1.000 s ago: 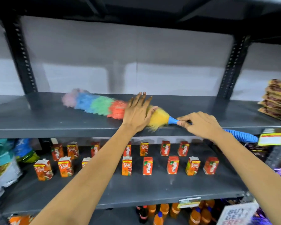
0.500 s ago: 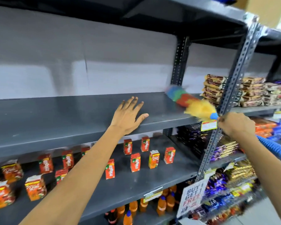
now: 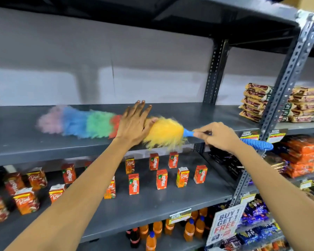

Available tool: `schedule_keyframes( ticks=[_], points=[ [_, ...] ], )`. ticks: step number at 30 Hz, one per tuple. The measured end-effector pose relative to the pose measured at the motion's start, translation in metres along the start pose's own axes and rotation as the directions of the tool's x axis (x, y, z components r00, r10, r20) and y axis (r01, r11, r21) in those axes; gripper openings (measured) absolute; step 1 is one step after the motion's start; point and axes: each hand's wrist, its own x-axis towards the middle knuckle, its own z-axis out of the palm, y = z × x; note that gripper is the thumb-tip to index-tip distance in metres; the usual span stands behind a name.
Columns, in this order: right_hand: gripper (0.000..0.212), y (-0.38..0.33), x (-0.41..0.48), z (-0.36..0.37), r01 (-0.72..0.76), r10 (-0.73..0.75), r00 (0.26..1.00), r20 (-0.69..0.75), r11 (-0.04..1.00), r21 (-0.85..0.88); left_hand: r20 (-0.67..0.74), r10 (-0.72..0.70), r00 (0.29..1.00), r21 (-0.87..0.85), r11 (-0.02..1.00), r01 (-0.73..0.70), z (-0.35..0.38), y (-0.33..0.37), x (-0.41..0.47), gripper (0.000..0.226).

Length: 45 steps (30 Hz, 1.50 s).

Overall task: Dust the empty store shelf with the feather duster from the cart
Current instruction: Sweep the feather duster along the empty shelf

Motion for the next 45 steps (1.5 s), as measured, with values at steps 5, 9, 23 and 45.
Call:
schedule_keyframes(
  ticks=[5, 9, 23, 45],
  points=[
    [0.024, -0.039, 0.020, 0.031, 0.033, -0.038, 0.998, -0.056, 0.995, -0.092, -0.042, -0.096, 0.995, 0.019, 0.995, 0.097, -0.012, -0.028, -0.013, 0.059],
    [0.025, -0.085, 0.031, 0.048, 0.159, -0.160, 0.987, -0.010, 0.985, -0.068, -0.041, -0.116, 0.992, 0.018, 0.993, 0.117, -0.018, -0.041, -0.017, 0.059],
    [0.030, -0.170, 0.058, 0.085, 0.263, -0.269, 0.962, -0.047, 0.959, -0.106, -0.077, -0.295, 0.953, 0.083, 0.950, 0.301, -0.050, -0.104, -0.055, 0.056],
    [0.028, -0.203, 0.048, 0.103, 0.165, -0.181, 0.978, -0.106, 0.976, -0.138, -0.106, -0.335, 0.936, -0.038, 0.942, 0.332, -0.043, -0.107, -0.051, 0.052]
  ],
)
